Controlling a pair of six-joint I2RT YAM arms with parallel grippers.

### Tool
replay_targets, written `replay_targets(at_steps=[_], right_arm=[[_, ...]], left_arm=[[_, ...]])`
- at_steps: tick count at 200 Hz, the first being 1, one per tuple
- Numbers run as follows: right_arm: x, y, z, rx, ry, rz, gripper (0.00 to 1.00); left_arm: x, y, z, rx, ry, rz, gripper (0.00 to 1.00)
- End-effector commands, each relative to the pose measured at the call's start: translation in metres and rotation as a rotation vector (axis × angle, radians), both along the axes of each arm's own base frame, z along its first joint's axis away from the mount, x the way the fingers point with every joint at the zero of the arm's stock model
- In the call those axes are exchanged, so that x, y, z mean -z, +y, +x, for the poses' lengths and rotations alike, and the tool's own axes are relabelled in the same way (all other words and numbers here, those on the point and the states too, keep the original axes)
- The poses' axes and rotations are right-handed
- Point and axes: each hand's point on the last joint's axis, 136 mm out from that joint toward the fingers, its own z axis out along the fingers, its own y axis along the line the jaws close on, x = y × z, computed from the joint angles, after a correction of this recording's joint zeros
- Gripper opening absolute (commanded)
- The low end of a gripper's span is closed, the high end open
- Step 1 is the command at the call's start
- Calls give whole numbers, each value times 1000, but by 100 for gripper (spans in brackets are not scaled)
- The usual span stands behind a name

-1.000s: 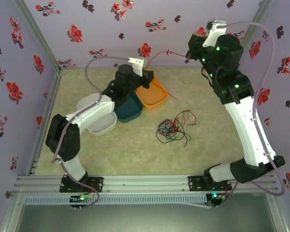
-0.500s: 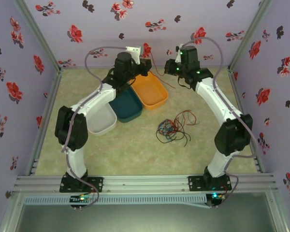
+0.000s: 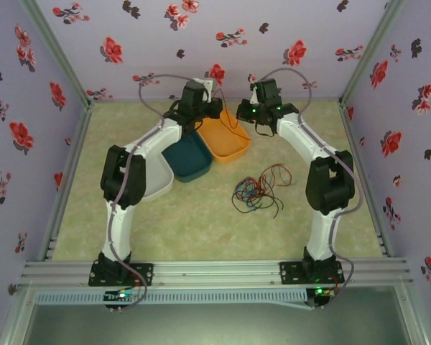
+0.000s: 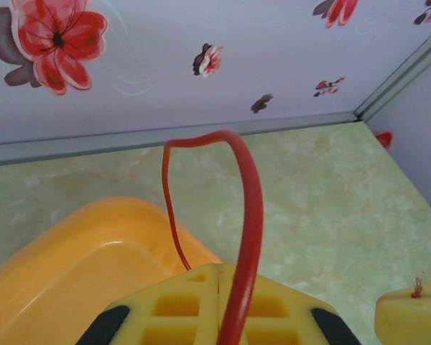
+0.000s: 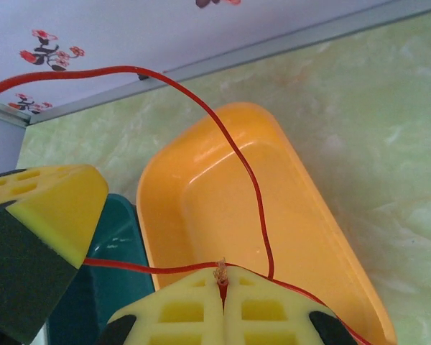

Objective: Untangle the cables

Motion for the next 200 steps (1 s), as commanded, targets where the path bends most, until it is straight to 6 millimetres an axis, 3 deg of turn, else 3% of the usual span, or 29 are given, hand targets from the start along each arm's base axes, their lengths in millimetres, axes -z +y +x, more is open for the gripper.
replay_targets(at_steps=[1,64,125,168,200], right_arm=[[1,10,3,-22,0,29,0],[48,18,-14,-37,103,-7,0],[85,25,-24,-50,181,-57,0],[101,14,-28,-17,217,-119,0],[103,0,-31,31,212,-176,0]], left_arm=[[14,8,9,-30,-2,72,0],[45,16,4,-42,85,157,0],[72,15,-3,-16,150,215,14],[77,10,-6,10,165,207,38],[58,7,-6,26,131,192,57]])
